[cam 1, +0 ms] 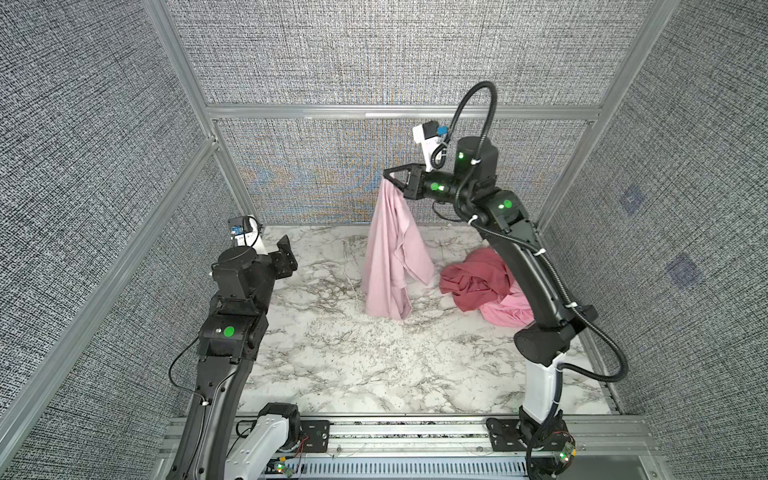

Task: Pick out a specific cloth from the pile
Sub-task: 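Lift the lilac shirt high with the right gripper, pulling it from the pile, then carry the lilac shirt toward the left gripper and lower it, then release the lilac shirt on the table and draw the right gripper back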

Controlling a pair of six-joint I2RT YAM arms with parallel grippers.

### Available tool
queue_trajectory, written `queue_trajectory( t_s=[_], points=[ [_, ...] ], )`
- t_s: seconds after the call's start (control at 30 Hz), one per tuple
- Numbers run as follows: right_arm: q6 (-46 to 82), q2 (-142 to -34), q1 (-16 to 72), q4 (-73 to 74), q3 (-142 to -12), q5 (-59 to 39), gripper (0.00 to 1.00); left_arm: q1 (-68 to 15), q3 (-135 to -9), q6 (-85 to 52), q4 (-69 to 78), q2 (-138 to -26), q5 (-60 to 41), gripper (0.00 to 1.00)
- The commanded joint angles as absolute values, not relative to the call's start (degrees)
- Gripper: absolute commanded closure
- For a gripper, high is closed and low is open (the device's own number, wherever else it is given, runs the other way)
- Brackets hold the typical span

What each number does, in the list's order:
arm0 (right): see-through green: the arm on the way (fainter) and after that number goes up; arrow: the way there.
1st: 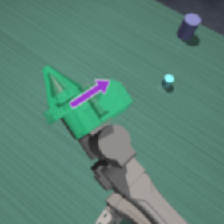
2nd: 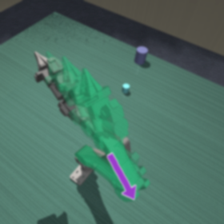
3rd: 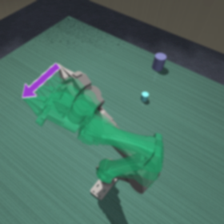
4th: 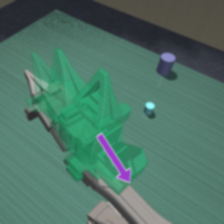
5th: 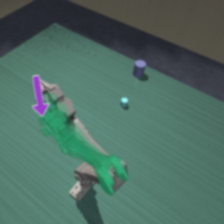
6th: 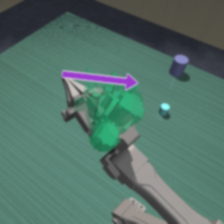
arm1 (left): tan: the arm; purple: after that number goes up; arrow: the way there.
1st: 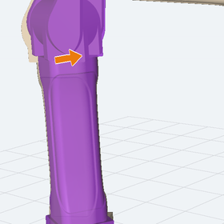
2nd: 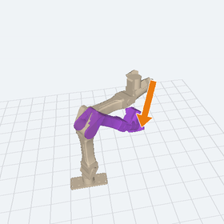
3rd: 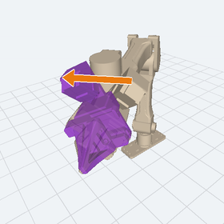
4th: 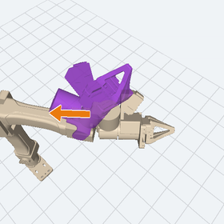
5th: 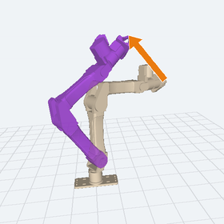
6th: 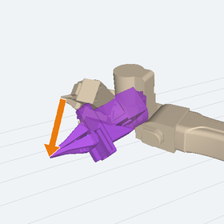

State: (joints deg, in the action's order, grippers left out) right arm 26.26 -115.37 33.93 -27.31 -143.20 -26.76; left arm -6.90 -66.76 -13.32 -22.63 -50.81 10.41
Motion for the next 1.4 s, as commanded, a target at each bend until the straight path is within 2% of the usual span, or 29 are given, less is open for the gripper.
queue_trajectory(
  t_s=[0.0,0.17,0.37,0.63,0.73,0.77,0.8,0.9,1.2,1.37],
  points=[
    [26.98,-118.51,36.41,-21.22,-143.36,-26.82,1.0,-5.95,-67.22,-13.16,-23.12,-49.62,9.02,0.24],
    [27.71,-127.0,42.25,-15.68,-142.36,-26.08,1.0,-5.64,-68.91,-13.72,-24.87,-48.76,6.01,0.24],
    [30.61,-139.22,49.44,-10.75,-145.9,-26.27,1.0,-5.67,-71.43,-12.7,-28.48,-47.92,6.98,0.24],
    [31.62,-149.72,55.9,-6.24,-146.38,-23.74,1.0,-5.7,-72.08,-12.61,-30.23,-47.2,7.25,0.23],
    [30.86,-150.71,56.93,-6.85,-145.36,-23.65,0.73,-5.63,-71.77,-12.75,-29.99,-47.7,6.36,0.23],
    [30.63,-149.79,56.95,-6.65,-143.66,-23.35,0.62,-5.69,-71.51,-12.96,-29.82,-47.89,5.97,0.24],
    [30.18,-148.53,56.96,-6.15,-141.57,-22.93,0.55,-5.69,-71.31,-13.05,-29.52,-48.01,5.53,0.23],
    [26.36,-142.14,56.82,-3.92,-132.45,-19.26,0.47,-5.66,-69.71,-13.88,-27.39,-48.23,4.0,0.23],
    [27.1,-114.61,49.45,8.48,-93.52,-13.02,0.45,-6.58,-64.14,-16.33,-19.21,-55.67,-6.56,0.28],
    [26.36,-96.69,42.67,8.07,-73.95,-8.34,0.45,-13.58,-57.05,-21.23,-7.65,-61.87,-7.73,0.29]
  ],
)
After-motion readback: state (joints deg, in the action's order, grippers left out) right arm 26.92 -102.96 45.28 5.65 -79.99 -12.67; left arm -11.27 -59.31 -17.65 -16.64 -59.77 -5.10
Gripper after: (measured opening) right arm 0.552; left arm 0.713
